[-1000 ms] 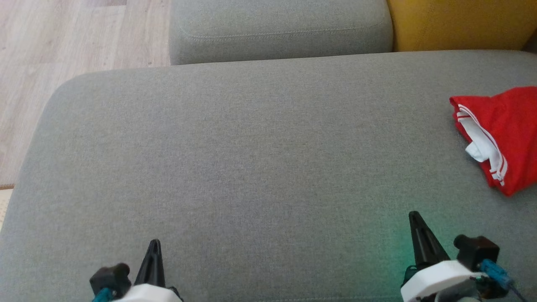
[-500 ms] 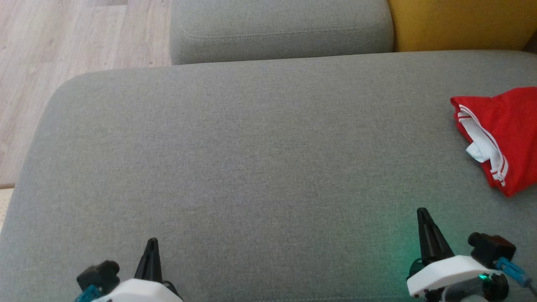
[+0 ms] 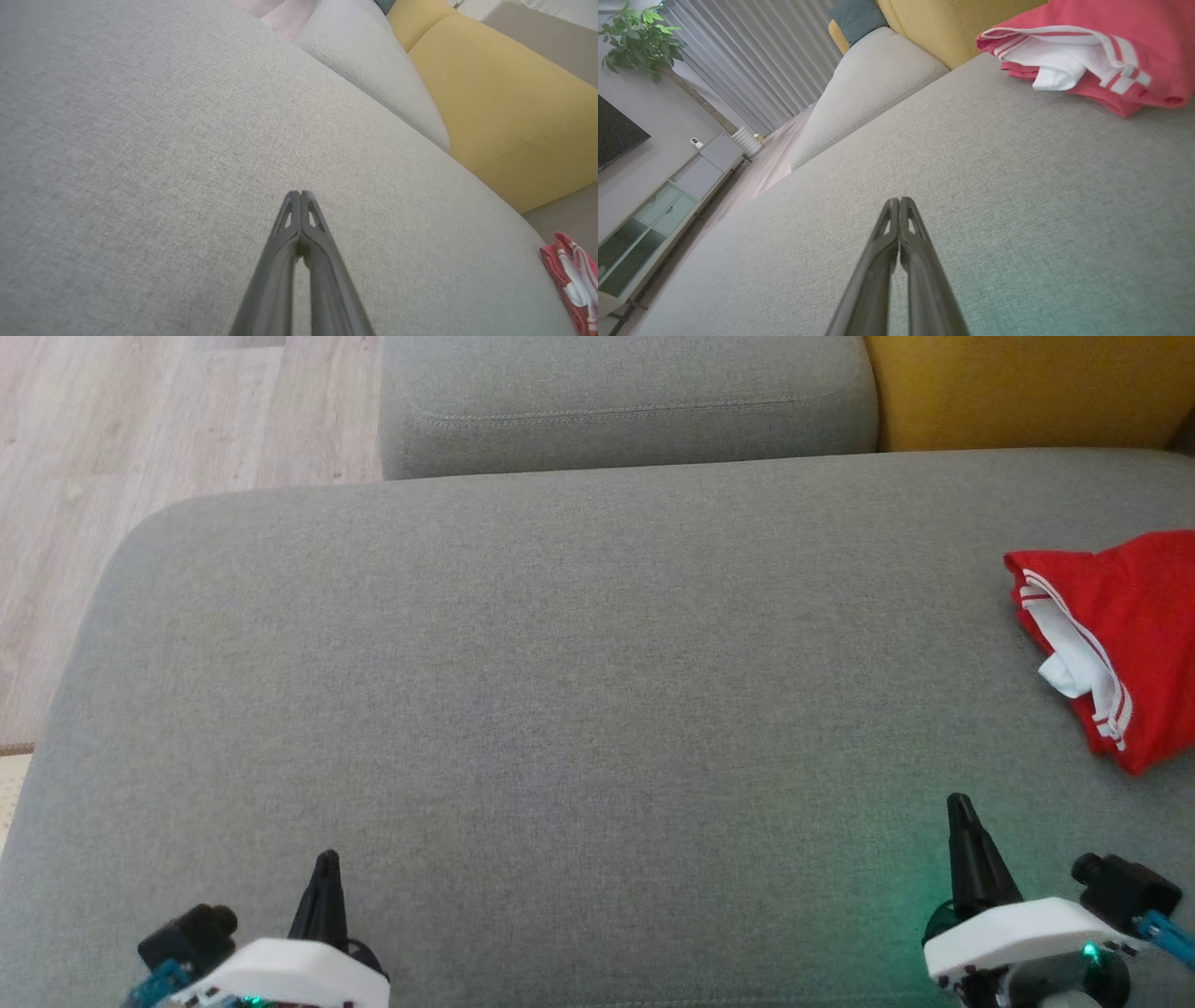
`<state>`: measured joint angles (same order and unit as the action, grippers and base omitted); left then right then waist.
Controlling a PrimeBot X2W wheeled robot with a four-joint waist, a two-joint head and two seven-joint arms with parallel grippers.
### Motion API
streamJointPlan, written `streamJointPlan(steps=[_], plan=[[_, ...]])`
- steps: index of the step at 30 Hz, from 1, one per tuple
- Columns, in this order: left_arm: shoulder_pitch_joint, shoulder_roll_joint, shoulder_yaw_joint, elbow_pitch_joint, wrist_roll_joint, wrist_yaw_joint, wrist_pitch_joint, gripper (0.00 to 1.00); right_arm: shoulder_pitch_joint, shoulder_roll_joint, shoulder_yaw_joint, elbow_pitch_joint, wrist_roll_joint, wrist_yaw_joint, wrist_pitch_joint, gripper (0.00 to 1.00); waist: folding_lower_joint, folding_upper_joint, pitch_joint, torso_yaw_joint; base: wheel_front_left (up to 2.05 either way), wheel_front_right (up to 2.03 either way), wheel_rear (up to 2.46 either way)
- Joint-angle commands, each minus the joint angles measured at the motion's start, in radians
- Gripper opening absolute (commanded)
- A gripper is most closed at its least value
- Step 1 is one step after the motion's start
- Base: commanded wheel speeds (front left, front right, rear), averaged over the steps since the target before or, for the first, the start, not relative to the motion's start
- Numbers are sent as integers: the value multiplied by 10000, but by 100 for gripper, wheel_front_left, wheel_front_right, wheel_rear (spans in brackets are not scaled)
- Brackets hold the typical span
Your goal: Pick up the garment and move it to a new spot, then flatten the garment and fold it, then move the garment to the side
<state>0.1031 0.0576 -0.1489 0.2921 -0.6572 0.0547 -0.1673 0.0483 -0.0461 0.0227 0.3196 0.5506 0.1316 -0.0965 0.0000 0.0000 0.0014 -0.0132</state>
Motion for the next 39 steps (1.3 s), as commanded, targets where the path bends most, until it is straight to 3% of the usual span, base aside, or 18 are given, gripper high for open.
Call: streamJointPlan(steps=[1, 39], plan=[[-538, 109, 204, -341, -273, -98, 62, 0, -576, -124, -11, -354, 318, -3, 38, 0, 0, 0, 0, 2, 0, 0, 0], [-1187, 154, 1061, -410, -4332, -842, 1088, 0, -983, -174, -468, -528, 4765, -6, 817, 0, 0, 0, 8, 57, 0, 0, 0]])
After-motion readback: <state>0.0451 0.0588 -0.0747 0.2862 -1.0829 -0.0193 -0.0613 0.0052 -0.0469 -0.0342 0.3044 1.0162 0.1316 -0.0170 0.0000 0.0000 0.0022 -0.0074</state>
